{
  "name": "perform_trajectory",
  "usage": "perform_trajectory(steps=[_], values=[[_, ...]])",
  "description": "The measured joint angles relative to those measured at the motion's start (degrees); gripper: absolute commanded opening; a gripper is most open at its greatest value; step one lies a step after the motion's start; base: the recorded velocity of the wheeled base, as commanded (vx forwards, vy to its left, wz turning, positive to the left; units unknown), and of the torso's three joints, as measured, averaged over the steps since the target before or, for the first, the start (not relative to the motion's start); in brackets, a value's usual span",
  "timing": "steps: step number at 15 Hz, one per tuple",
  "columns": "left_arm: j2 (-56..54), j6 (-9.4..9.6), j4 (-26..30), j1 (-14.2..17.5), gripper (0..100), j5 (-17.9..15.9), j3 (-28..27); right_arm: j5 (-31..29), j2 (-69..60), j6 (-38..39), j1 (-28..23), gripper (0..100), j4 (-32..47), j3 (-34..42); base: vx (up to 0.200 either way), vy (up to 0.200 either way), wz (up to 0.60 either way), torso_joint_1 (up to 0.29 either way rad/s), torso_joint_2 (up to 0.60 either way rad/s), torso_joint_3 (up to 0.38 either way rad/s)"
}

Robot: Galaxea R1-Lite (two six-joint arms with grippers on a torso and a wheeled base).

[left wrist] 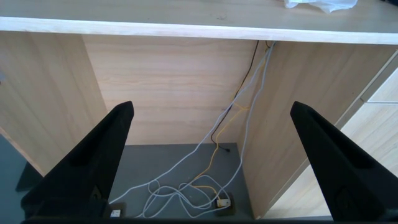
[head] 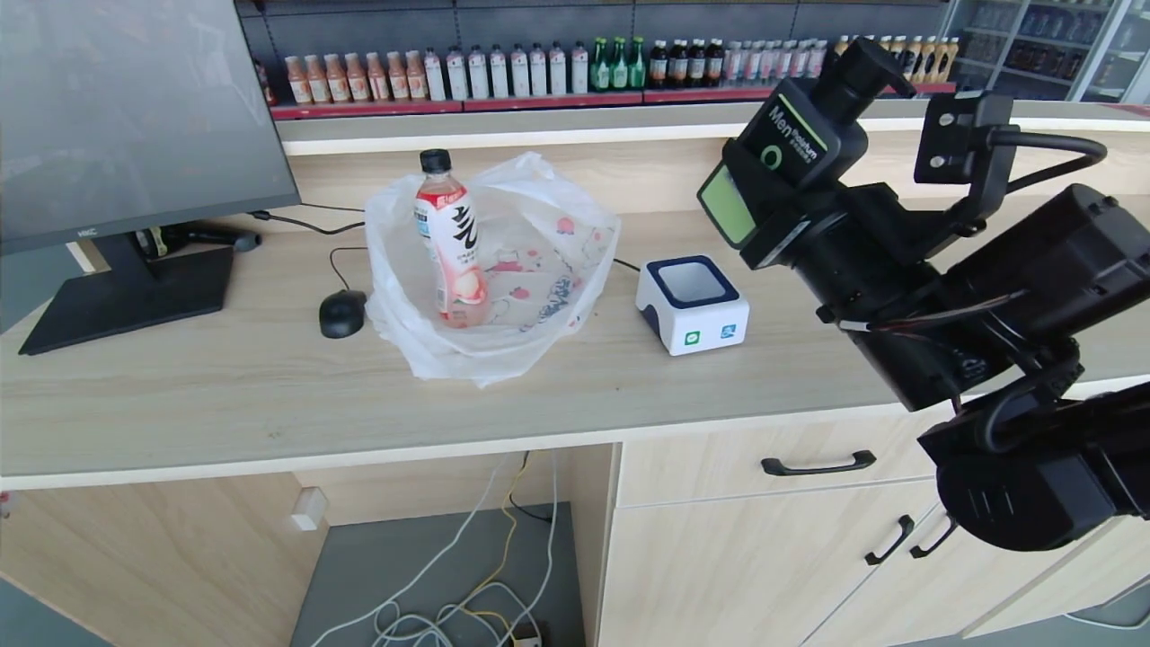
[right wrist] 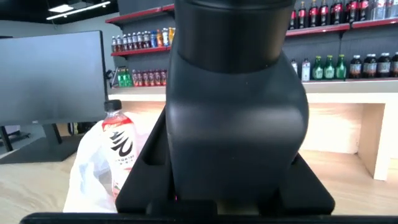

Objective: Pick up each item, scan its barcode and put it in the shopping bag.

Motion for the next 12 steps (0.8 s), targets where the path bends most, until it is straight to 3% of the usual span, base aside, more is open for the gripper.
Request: perform_trajectory(steps=[1,12], values=[[0.00,-0.04,0.00,-0.02,100,0.00,0.00,-0.02,0.63,0.30,0.01,0,-0.16,-0.04,0.000,0.000,0.00,0.000,0.00,0.000],[0.02,-0.20,0.00,0.02,100,0.00,0.00,-0.30,2.35,2.93,-2.50,0,-1.30,1.43,0.000,0.200,0.00,0.000,0.00,0.003]])
